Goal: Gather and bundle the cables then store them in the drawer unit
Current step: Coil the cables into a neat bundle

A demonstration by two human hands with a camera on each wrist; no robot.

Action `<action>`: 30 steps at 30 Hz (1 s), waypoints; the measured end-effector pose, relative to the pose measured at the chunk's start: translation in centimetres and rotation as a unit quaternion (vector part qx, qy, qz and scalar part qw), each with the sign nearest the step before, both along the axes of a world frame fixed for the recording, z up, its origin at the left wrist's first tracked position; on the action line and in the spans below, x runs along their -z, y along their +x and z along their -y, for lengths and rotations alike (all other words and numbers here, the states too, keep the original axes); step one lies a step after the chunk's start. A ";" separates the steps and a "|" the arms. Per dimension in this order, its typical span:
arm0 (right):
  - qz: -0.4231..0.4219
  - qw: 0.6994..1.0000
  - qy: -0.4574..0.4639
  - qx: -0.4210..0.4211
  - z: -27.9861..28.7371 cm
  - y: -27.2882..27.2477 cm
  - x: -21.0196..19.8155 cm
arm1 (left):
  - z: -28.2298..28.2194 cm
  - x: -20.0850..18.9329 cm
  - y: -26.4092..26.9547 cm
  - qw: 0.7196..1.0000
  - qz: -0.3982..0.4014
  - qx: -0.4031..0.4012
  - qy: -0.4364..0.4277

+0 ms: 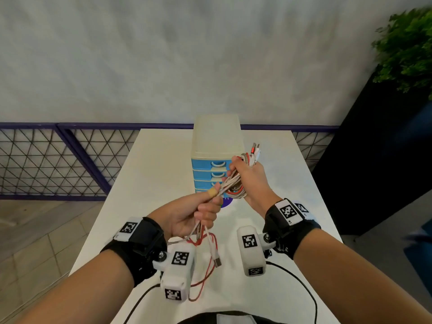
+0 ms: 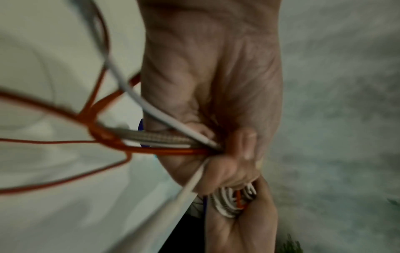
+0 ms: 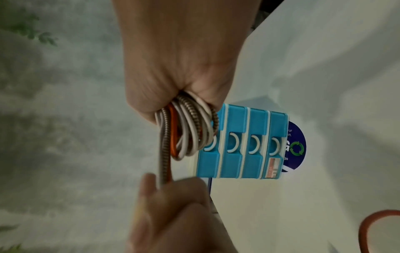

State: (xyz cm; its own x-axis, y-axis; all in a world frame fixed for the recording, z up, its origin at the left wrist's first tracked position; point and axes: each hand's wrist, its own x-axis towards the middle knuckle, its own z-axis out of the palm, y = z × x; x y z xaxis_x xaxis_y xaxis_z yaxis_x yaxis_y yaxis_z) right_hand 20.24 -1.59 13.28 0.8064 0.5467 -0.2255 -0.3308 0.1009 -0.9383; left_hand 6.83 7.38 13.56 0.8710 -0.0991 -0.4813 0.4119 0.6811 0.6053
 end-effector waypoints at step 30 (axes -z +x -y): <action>-0.157 0.971 0.157 0.092 1.5 2.1 0.1 | 0.2 2.6 -1.4 0.853 0.126 0.224 0.455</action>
